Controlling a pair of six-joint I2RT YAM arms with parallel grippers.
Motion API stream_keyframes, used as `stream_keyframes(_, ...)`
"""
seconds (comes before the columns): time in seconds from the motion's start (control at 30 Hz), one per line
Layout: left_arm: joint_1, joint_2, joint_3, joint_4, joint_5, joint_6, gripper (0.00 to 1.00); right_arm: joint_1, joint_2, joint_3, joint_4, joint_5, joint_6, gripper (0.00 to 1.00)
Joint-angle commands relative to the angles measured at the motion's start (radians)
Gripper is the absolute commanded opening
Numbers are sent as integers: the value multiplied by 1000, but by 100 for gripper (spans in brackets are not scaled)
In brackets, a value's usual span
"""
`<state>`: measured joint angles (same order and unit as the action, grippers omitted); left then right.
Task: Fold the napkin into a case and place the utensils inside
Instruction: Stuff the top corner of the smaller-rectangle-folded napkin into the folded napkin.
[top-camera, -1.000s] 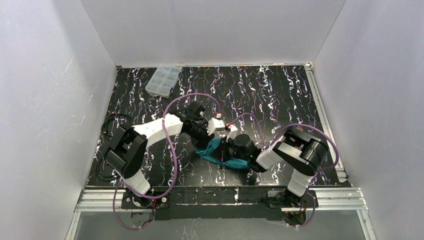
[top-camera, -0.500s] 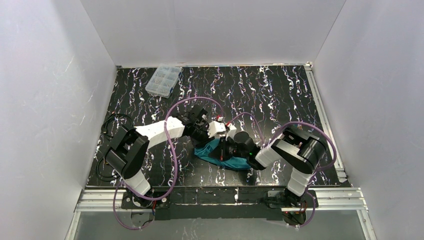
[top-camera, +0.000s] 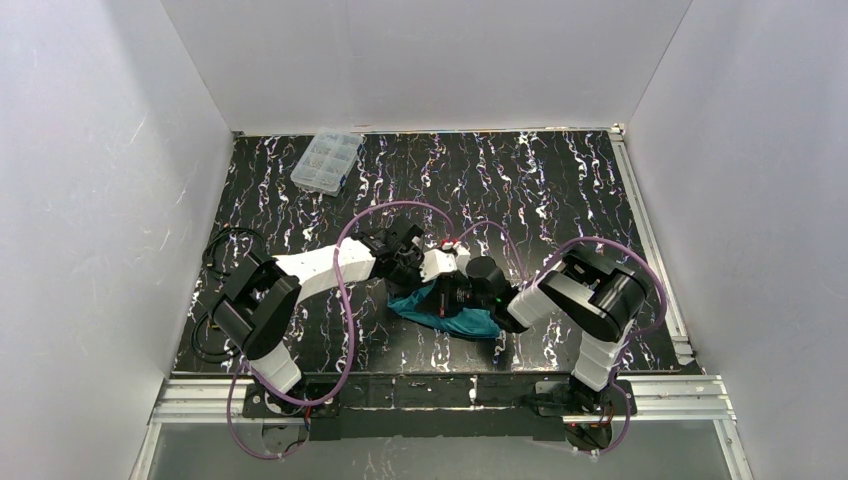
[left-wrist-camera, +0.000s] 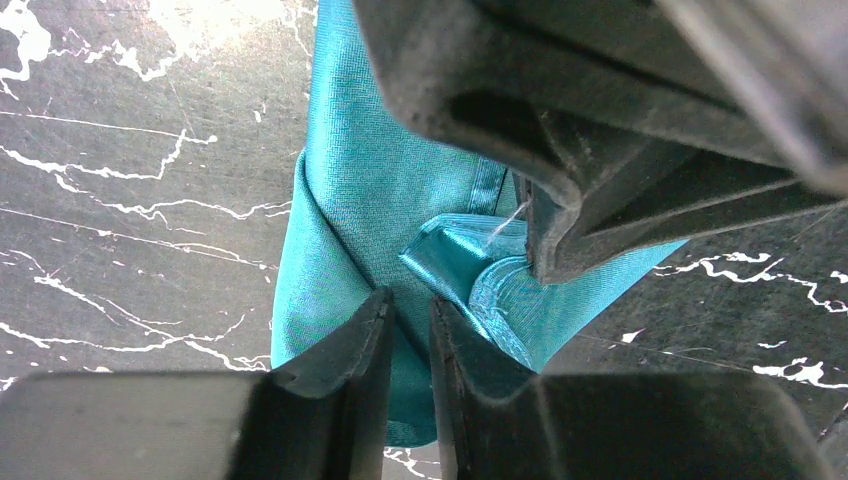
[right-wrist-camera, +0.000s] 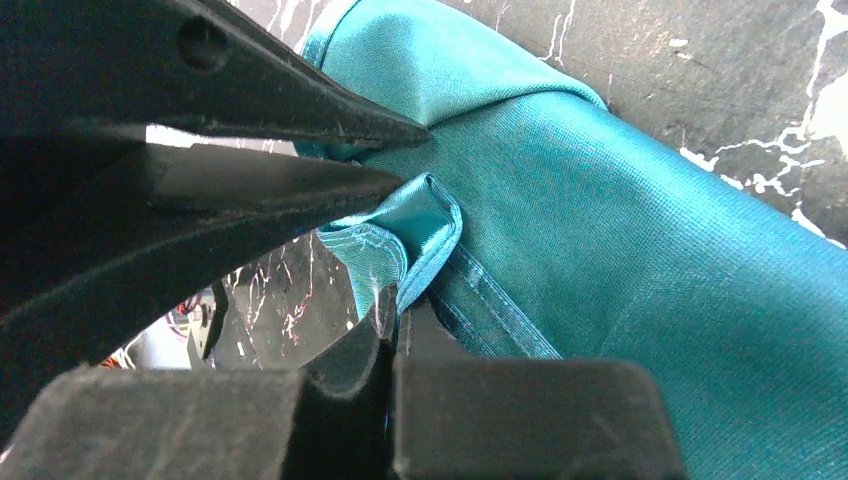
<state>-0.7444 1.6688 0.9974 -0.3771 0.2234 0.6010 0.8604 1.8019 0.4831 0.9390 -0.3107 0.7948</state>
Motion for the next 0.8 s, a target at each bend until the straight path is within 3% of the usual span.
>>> stream_keyframes(0.0,-13,14,25,-18,-58,18,15,-11,14,17,-28,-17,6,1)
stream_keyframes(0.13,-16,13,16,1,-108,17,0,-18,24,22,-36,-31,17,1)
stream_keyframes(0.5,-7,-32,48,3,-85,-66,0,-48,36,71,-115,-90,61,1)
stream_keyframes(0.7,10,-43,91,-41,-60,-99,0,-61,43,43,-72,-93,91,1)
stream_keyframes(0.73,10,-45,97,-53,-69,-98,5,-62,48,41,-62,-97,97,1)
stream_keyframes(0.77,10,-51,104,-61,-82,-94,16,-63,54,42,-57,-99,99,1)
